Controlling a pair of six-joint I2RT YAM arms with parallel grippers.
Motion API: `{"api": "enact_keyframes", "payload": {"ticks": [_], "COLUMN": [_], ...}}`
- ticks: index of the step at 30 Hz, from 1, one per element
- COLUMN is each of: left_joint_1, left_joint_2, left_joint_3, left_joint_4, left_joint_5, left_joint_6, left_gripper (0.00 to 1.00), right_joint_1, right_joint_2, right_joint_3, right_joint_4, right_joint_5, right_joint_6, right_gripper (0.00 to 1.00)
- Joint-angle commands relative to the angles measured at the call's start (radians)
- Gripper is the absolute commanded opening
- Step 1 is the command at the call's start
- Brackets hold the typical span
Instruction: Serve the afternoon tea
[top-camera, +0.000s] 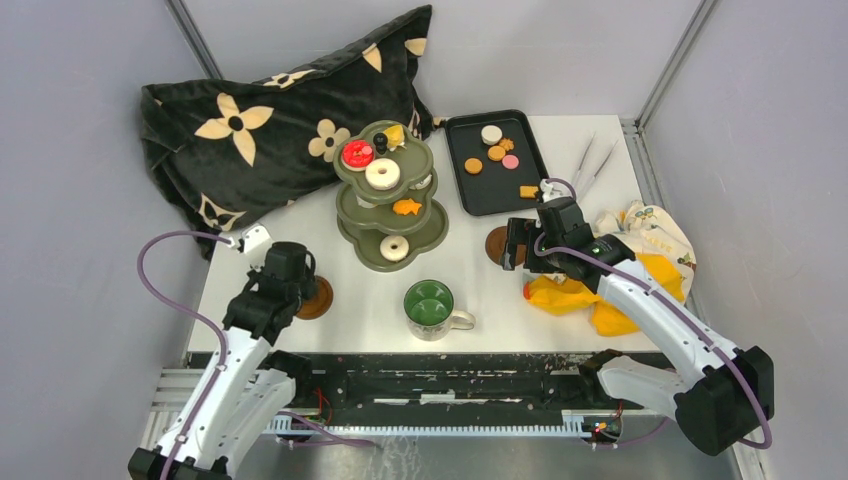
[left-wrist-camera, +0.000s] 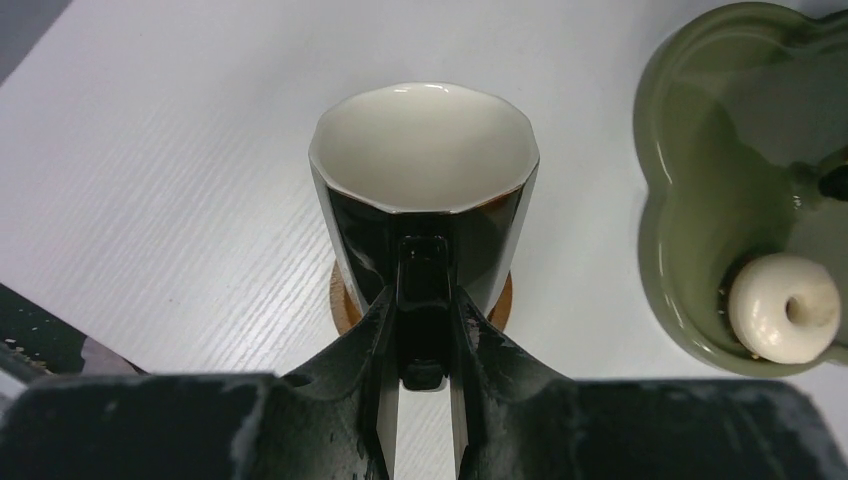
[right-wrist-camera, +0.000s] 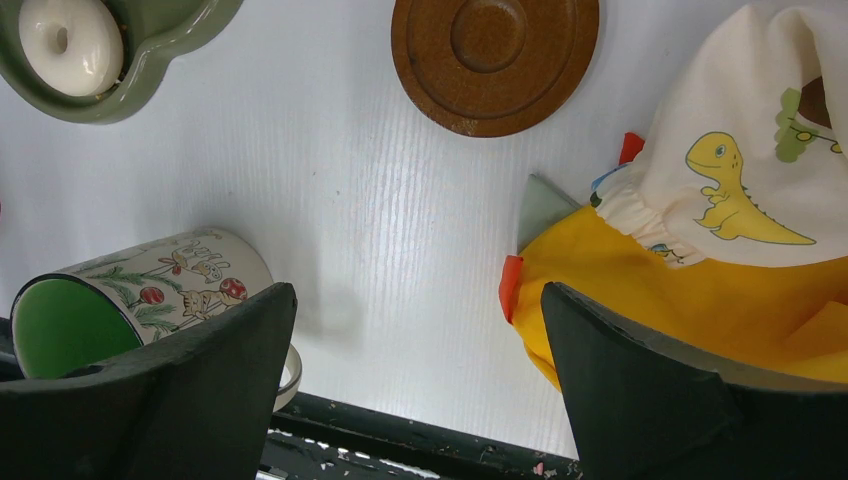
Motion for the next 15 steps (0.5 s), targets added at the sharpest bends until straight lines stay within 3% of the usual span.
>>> {"api": "enact_keyframes", "payload": {"ticks": [1, 6, 15], "left_joint_1": [-0.011, -0.050, -0.227], "left_joint_2": [-0.013, -0.010, 0.082], "left_joint_3": [0.016, -0.029, -0.074], "left_joint_4": [0.122, 0.094, -0.011], "left_joint_5": [-0.133, -0.119, -0.238], "left_joint_6": [-0.007, -0.115, -0.334], "left_gripper": [0.03, 0.03, 0.03], "right_joint_1": [0.005, 0.004, 0.005], "right_joint_2": [0.007, 0.005, 0.001], "right_joint_3": [0.002, -0.002, 0.006], "right_joint_4": [0.036, 0.044, 0.022], "right_joint_5": [-0.004, -0.012, -0.005], "right_joint_6": [-0.003, 0.003, -0.010], "right_gripper": [0.99, 0.99, 0.99]}}
